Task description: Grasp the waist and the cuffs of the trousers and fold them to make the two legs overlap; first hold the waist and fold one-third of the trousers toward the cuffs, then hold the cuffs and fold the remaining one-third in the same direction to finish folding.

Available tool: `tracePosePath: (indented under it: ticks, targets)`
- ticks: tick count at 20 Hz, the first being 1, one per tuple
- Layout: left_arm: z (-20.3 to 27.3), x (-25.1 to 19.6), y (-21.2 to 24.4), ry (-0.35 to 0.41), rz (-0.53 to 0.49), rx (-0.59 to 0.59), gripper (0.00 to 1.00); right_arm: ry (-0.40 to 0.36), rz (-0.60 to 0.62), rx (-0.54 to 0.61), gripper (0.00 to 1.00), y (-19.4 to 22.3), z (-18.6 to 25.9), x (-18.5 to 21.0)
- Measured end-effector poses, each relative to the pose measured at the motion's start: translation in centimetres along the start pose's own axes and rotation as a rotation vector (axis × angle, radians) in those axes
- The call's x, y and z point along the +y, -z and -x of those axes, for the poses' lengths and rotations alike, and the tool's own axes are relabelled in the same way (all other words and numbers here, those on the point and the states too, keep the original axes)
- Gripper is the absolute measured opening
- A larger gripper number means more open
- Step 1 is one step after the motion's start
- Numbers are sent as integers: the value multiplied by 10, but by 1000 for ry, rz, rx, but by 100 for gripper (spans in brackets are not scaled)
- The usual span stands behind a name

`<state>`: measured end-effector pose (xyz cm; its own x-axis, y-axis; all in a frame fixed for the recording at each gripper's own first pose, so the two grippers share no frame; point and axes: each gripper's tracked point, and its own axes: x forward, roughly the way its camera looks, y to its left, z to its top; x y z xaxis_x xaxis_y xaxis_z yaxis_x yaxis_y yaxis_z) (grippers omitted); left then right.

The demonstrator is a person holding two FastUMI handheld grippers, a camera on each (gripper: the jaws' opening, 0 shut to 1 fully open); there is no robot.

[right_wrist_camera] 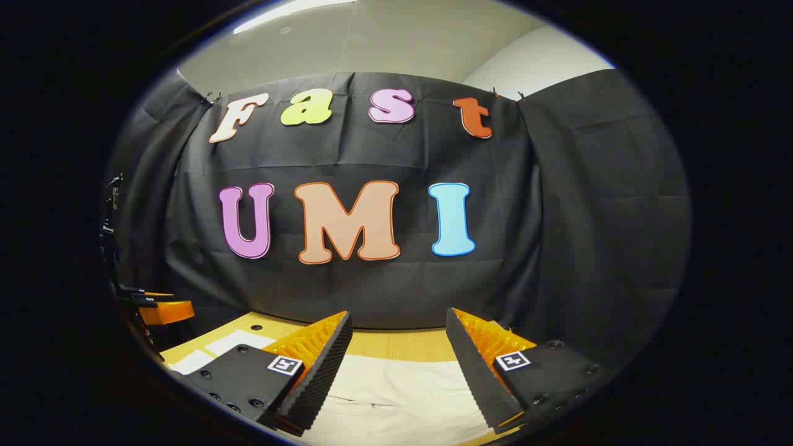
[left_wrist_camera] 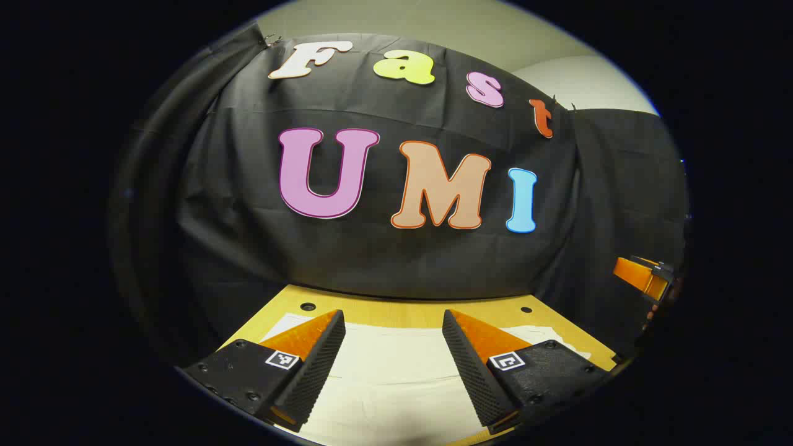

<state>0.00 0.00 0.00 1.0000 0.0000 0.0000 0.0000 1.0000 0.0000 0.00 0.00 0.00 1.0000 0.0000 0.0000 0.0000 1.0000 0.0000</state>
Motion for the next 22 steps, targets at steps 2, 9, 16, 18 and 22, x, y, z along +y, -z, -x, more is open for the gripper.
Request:
tracePosePath:
  ticks: [2, 9, 16, 18, 22]
  targets:
    - [3, 0, 4, -3, 2, 8, 95, -1, -2, 2, 94, 0, 0, 0]
    - [1, 1, 7, -13, 2, 25, 95, -9, 1, 5, 100, 2, -2, 1]
    - [3, 8, 16, -24, 3, 54, 95, -8, 9, 19, 97, 8, -3, 0]
    - [2, 9, 19, -8, -16, 60, 95, -6, 12, 26, 97, 10, -2, 0]
    - [-4, 4, 35, 78, -35, 108, 95, -6, 12, 49, 97, 18, -3, 1]
